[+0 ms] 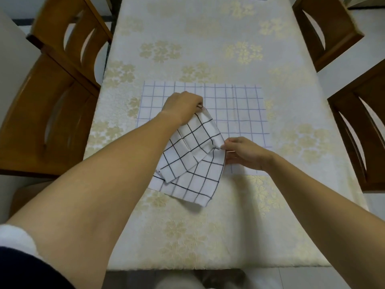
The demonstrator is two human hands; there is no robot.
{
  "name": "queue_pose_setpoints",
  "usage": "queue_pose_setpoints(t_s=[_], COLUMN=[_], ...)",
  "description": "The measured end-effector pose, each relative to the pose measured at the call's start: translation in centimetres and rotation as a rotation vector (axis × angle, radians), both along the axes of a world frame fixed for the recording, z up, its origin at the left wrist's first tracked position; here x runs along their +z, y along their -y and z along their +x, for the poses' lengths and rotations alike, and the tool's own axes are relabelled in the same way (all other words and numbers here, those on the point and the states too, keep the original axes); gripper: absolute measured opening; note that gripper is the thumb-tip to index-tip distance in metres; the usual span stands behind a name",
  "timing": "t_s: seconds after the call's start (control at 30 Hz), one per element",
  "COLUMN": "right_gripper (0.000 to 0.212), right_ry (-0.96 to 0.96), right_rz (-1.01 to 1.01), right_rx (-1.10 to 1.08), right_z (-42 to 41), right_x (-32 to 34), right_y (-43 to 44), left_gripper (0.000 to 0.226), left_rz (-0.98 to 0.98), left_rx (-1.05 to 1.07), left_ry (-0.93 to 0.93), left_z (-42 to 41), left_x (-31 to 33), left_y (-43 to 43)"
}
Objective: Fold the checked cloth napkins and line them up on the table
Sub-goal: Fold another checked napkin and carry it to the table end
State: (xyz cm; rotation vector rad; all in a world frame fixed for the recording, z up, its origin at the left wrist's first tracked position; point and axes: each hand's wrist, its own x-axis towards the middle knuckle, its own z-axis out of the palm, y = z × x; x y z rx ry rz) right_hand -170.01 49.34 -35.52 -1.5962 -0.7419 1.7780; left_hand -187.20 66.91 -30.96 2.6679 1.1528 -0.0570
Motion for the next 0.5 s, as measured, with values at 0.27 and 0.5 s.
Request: queue_pose_setpoints(t_s=[0.27, 0.5], right_gripper=[0.018, 0.034], right_ry=[0.24, 0.661], right_rz=[0.0, 0.137], right_rx=[-0.077, 0.227], right_z=[1.4, 5.0], right_x=[0.4, 2.7], right_y=[-1.3, -2.3], left_gripper=[0.012, 0.018], left_rz=[-0.243, -0.379], left_rx=[0.27, 0.37], left_ry=[0.296, 0.222], left_z=[-1.6, -4.7], left_x=[0.1, -0.5], left_y=[-0.4, 0.2])
